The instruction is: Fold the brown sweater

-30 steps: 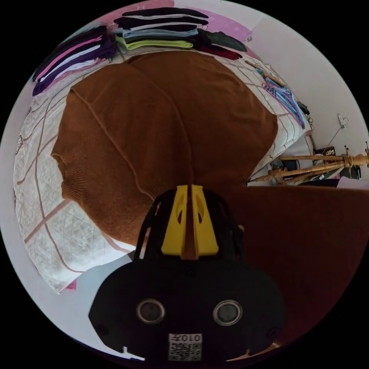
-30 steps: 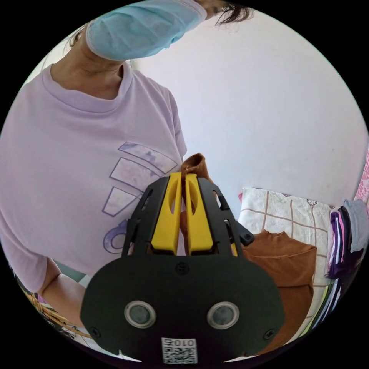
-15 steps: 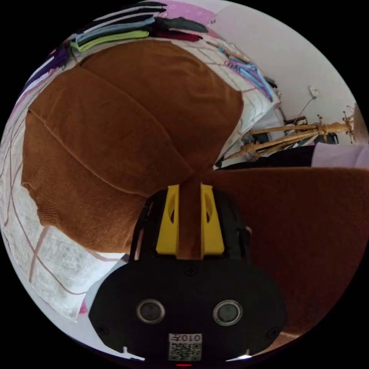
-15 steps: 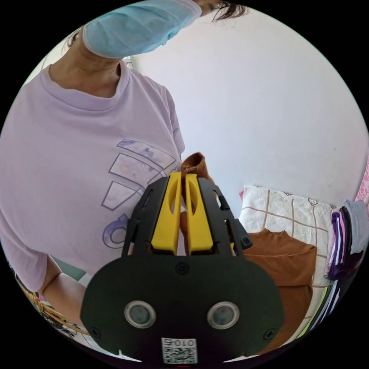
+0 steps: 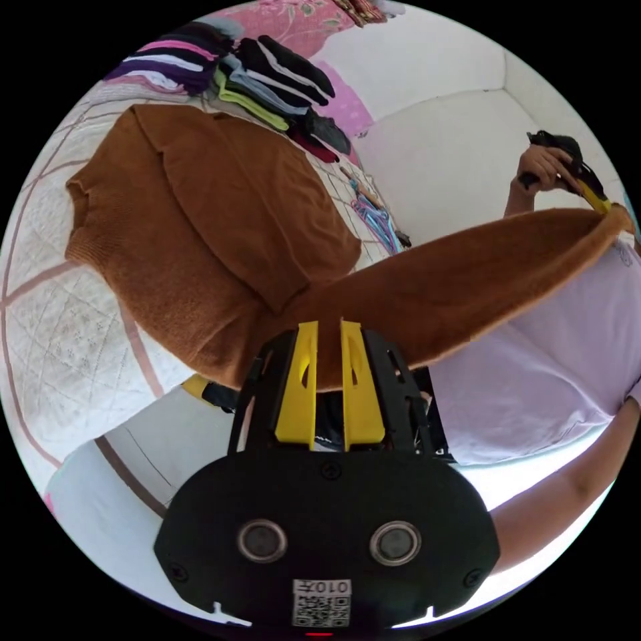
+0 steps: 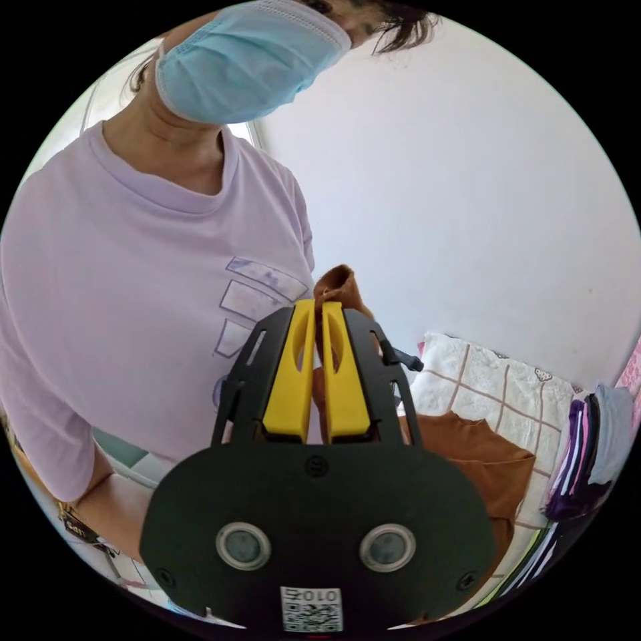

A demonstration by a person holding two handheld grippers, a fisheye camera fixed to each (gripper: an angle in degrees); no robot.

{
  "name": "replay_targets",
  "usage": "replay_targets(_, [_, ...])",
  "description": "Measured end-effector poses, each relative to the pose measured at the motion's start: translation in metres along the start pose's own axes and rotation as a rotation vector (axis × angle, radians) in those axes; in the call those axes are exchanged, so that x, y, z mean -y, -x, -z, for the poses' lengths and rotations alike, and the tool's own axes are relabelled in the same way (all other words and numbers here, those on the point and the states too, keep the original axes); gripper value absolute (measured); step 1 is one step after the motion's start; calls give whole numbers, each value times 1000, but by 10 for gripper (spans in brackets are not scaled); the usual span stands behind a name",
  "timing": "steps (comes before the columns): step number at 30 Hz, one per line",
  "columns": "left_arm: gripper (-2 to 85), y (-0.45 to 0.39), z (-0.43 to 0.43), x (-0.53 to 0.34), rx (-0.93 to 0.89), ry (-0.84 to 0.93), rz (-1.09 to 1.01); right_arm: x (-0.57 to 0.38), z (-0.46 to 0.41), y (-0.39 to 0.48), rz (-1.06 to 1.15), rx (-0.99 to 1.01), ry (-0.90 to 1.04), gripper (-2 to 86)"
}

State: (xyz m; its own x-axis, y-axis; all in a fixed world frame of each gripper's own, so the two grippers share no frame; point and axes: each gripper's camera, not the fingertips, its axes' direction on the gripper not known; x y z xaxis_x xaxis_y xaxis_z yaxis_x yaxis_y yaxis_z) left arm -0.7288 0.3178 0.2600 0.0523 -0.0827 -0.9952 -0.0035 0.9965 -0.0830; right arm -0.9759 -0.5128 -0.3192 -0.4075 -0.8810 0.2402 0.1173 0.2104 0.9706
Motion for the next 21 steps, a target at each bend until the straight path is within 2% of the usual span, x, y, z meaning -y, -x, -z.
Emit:
replay_targets(6, [34,13,26,21,-40,34,-50,11,23,-58,-63,-42,43,36])
replay_targets(9, [33,31,59,29,58,-42,16,11,49,-111,-93,-137,112,36])
replay_targets(12, [31,59,92,29,198,-124,168,-12,67,-187,-192,-269,227,36])
replay_targets(16, [29,88,114,21,275,-221,297,-98,68,-322,-476,-400,349,37])
replay_targets(19, [30,106,105,17,244,-216,354,-171,52,-397,-733,-356,380,38])
replay_targets(21, [31,111,95,15,225,-196,365,-199,43,-416,-817,-338,415,38])
